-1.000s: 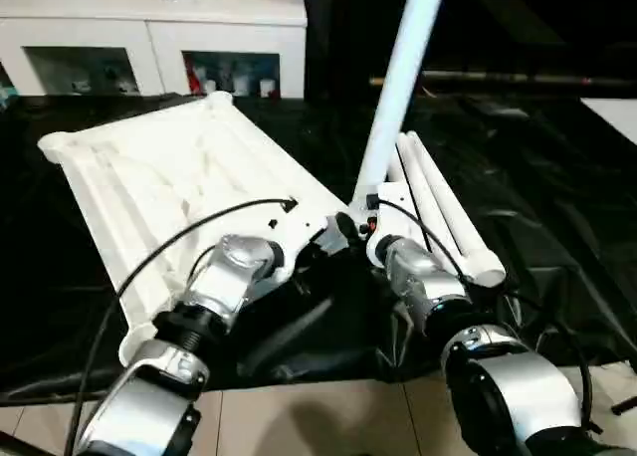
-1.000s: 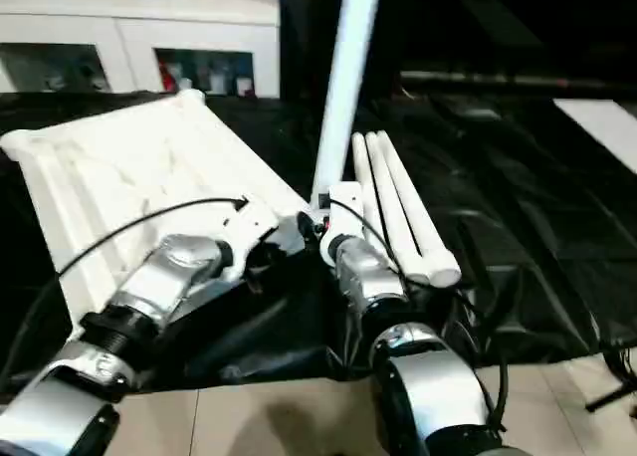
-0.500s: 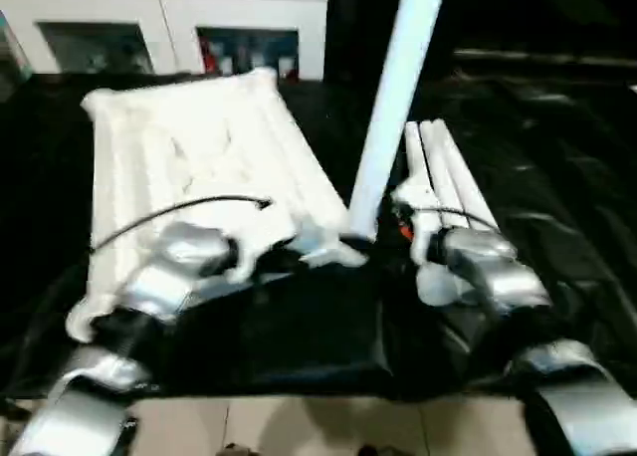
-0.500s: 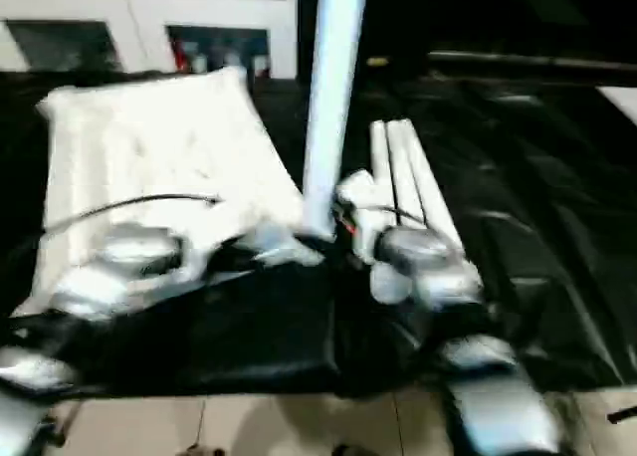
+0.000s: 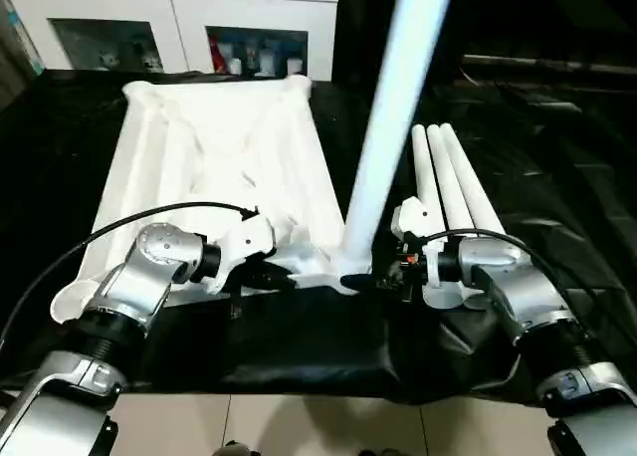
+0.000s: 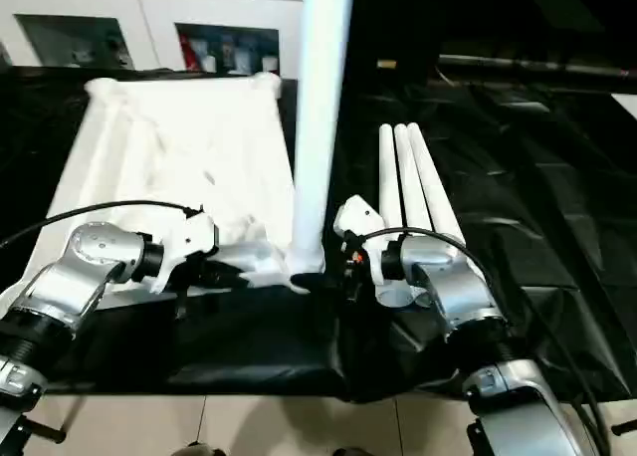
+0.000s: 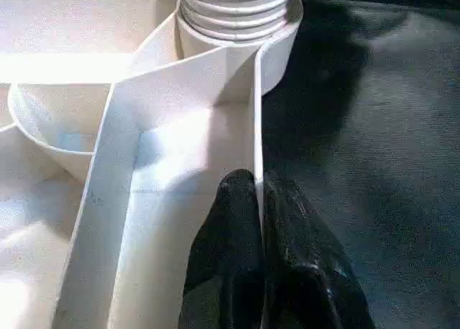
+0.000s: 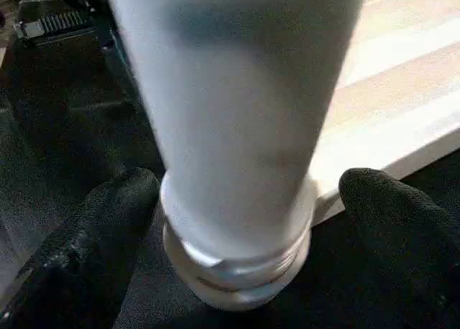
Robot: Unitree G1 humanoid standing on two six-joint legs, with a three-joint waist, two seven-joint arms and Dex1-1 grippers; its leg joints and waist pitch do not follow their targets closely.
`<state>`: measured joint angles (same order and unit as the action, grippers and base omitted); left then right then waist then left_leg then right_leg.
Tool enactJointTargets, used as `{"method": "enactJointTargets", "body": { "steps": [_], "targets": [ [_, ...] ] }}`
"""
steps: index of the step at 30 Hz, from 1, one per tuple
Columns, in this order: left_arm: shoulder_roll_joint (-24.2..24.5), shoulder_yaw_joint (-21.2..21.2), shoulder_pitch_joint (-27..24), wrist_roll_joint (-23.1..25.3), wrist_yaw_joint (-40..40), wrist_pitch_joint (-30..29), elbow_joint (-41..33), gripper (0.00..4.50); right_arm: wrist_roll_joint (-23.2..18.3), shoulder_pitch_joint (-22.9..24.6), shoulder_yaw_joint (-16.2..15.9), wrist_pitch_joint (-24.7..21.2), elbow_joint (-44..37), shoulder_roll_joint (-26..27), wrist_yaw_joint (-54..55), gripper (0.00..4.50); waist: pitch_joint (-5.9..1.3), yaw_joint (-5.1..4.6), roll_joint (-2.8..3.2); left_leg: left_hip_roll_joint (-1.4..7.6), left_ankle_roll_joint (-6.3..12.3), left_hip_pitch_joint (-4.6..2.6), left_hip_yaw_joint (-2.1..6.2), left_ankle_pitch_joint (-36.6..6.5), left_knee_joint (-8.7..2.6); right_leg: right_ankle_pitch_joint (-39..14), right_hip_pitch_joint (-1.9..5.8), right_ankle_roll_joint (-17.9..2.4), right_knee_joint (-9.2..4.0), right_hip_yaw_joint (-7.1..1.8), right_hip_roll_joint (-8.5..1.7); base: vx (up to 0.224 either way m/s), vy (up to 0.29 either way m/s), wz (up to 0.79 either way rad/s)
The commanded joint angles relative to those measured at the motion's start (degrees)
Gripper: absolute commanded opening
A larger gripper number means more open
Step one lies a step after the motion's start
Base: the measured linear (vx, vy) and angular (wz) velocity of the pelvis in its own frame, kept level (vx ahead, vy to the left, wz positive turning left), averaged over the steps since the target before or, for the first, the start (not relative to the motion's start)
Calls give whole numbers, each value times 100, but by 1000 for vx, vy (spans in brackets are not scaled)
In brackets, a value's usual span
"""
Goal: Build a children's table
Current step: Rotate leg to tighten
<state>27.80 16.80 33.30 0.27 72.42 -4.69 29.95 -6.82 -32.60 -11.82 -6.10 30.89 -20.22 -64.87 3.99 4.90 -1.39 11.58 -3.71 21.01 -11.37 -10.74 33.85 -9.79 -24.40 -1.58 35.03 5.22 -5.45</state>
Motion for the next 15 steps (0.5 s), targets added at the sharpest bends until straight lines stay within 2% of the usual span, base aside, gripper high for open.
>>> {"method": "enactJointTargets", "body": {
  "steps": [1, 3, 7, 8, 11, 12, 15],
  "targets": [
    [-9, 114, -20, 7, 139, 37, 5, 0, 63, -16, -54, 17, -7, -13, 24, 444, -430, -6, -1, 206, 145, -101, 57, -1045, -385, -1320, 336, -1172, -390, -338, -324, 0, 0, 0],
    [-17, 120, -14, 10, 146, 45, 21, 0, 84, -41, -49, 28, 77, 37, 77, 444, -442, -7, -19, 199, 166, -74, 62, -921, -379, -1147, 363, -1184, -365, -335, -320, 0, 0, 0],
    [-22, 128, -24, 25, 143, 56, 25, 0, 152, -55, -96, 58, 215, 114, 177, 444, -470, -3, -17, 189, 249, -53, 58, -639, -351, -692, 389, -1296, -305, -329, -311, 0, 0, 0],
    [-22, 130, -21, 25, 140, 65, 37, 0, 159, -62, -100, 63, 242, 128, 185, 429, -473, -2, -16, 186, 266, -51, 54, -613, -344, -634, 392, -1316, -298, -327, -306, 0, 0, 0],
    [-26, 133, -11, 30, 136, 75, 71, 0, 144, -95, -84, 59, 335, 182, 184, 419, -471, 7, -15, 187, 267, -53, 53, -657, -342, -694, 398, -1325, -306, -325, -311, 0, 0, 0],
    [-25, 133, -12, 30, 136, 73, 71, 0, 140, -98, -80, 60, 343, 188, 184, 394, -474, 6, -12, 189, 260, -53, 55, -662, -342, -704, 399, -1323, -303, -325, -312, 0, 0, 0],
    [-18, 129, -28, 33, 136, 75, 73, 0, 124, -124, -50, 81, 420, 243, 190, 376, -476, 6, -9, 194, 246, -56, 58, -668, -340, -701, 399, -1319, -296, -322, -309, 0, 0, 0]
  ]
}}
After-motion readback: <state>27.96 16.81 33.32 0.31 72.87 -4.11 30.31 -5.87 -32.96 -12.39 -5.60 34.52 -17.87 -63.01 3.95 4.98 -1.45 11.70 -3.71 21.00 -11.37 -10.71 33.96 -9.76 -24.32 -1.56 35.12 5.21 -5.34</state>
